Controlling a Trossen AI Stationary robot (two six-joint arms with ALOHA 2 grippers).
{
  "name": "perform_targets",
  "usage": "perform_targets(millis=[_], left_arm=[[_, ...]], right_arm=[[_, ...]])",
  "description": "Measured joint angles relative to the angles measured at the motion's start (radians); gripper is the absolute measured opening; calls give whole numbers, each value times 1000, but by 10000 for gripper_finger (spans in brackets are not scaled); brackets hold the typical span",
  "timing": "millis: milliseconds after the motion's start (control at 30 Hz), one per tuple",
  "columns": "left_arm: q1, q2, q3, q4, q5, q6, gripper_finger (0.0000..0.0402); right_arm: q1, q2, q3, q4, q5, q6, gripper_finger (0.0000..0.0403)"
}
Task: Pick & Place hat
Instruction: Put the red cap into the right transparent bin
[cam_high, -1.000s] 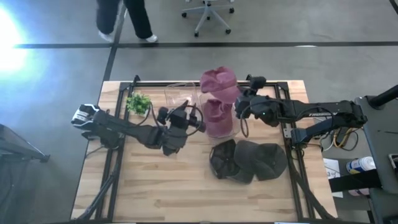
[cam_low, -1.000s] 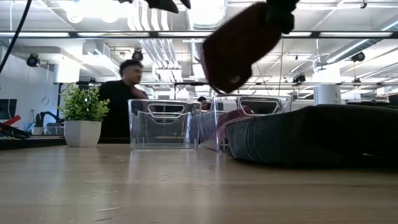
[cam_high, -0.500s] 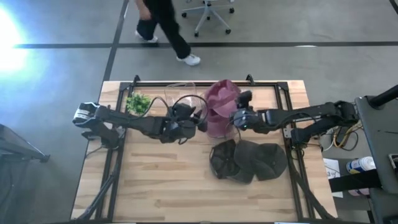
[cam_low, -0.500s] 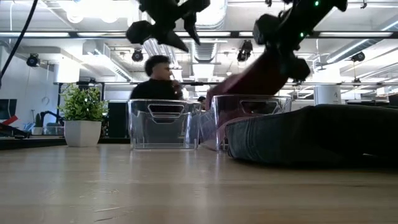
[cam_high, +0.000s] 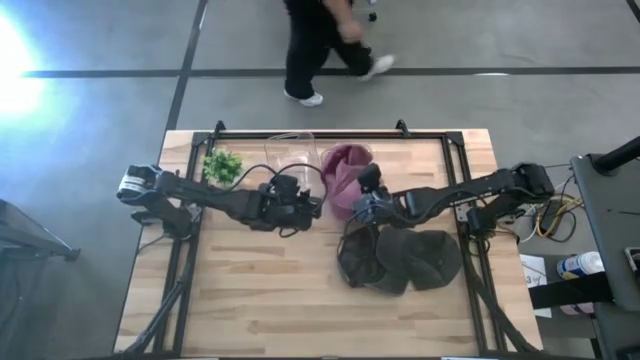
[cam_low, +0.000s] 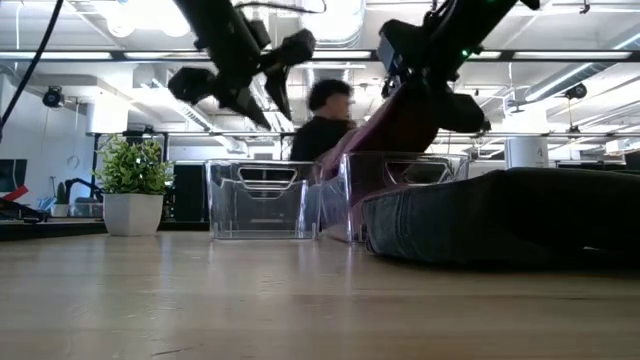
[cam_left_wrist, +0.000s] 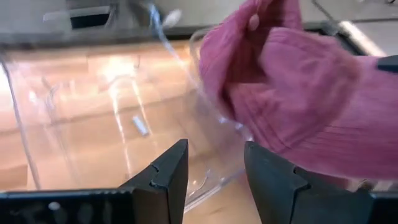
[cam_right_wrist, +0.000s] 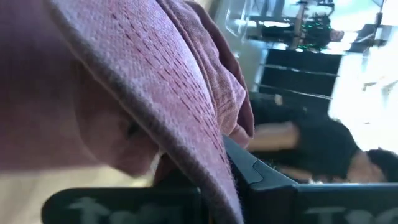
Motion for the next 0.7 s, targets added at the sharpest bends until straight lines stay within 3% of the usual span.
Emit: perform_targets(millis=[133, 433, 500, 700], left_arm=[[1, 0, -49, 27, 47, -45, 149], [0, 0, -87, 148, 70, 3, 149], [0, 0, -79, 148, 69, 31, 149], [0, 0, -67, 152, 68, 103, 149]], right_arm=[[-1, 53, 42, -118, -68, 113, 13], [1, 152, 106, -230, 88, 160, 19], [2, 140, 114, -256, 153, 177, 24], [-17, 61, 124, -344, 209, 253, 20]])
